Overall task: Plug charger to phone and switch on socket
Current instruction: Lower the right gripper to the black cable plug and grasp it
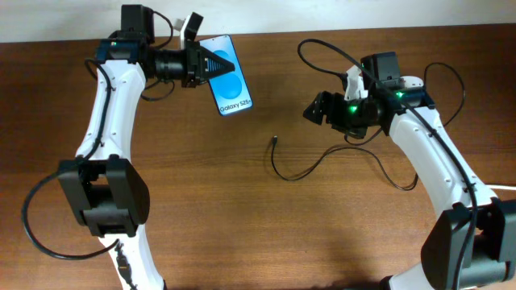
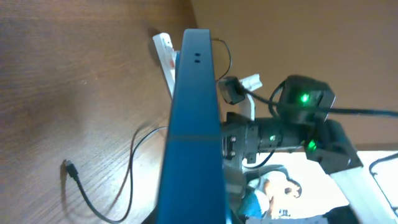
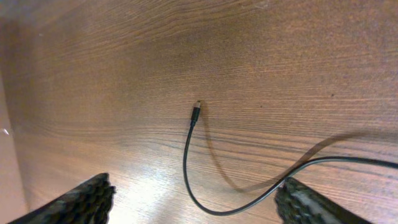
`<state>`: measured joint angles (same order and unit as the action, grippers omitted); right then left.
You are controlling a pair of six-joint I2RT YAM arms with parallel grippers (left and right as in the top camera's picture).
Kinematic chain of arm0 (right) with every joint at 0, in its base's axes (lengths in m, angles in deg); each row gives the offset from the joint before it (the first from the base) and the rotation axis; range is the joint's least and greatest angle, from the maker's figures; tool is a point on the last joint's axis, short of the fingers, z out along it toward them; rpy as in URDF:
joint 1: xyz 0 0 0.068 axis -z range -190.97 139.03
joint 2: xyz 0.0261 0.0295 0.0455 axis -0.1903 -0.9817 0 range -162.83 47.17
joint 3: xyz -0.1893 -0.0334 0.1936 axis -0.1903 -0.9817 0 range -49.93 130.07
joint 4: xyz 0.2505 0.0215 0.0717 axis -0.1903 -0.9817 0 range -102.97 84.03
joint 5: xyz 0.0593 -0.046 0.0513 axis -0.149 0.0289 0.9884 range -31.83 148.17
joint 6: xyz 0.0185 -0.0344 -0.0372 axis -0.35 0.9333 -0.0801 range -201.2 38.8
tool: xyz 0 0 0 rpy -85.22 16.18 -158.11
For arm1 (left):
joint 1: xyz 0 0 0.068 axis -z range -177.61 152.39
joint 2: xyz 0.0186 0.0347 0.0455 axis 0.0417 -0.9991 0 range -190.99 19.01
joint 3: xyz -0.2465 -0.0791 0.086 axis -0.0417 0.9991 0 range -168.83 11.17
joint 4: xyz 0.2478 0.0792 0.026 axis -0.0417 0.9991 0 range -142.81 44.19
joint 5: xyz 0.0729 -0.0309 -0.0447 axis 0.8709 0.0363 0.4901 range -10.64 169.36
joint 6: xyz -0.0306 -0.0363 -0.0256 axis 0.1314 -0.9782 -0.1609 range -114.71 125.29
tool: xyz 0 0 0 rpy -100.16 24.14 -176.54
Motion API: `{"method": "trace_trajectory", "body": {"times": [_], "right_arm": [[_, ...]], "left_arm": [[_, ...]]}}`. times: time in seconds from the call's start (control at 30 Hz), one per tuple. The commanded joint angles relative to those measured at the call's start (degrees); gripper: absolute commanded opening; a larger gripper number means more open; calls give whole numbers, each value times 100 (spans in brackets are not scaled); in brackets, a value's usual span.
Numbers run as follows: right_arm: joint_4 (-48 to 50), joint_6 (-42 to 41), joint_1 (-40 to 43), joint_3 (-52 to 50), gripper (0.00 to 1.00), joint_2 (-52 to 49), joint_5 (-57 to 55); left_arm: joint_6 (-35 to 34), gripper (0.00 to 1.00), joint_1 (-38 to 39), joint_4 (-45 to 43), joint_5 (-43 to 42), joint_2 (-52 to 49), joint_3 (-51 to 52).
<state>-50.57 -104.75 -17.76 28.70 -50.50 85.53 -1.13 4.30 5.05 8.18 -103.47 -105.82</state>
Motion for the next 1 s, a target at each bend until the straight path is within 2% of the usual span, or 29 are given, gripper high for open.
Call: {"method": "trace_trajectory", "body": {"times": [0.0,0.07,0.2,0.33,0.4,0.53,0.83,0.9,0.97], "right_arm": [[26,79,-221,2,83,76,48],[90,-87,-378,2,75,74,-109],[299,-442,-378,2,66,-15,-195],[501,-590,-575,2,59,-529,55],[610,-647,-704,2,58,-772,48],[741,-848,-734,2,44,-1320,57],[1040,-850,-822,2,40,-1727,201],[1154,-855,-931,2,37,-1727,199],[1279,-1123,-1115,2,36,-1788,70]], "left_arm": [[494,0,9,92,-105,-33,-37],[494,0,7,332,68,-31,-37],[470,0,17,474,66,-33,-37],[-439,0,17,481,63,-33,-37],[-448,0,15,481,133,-33,-37],[-621,0,17,481,240,-33,-37],[-621,0,17,483,240,-33,-37],[-621,0,17,485,238,-33,-37],[-619,0,17,586,243,-33,-37]]}}
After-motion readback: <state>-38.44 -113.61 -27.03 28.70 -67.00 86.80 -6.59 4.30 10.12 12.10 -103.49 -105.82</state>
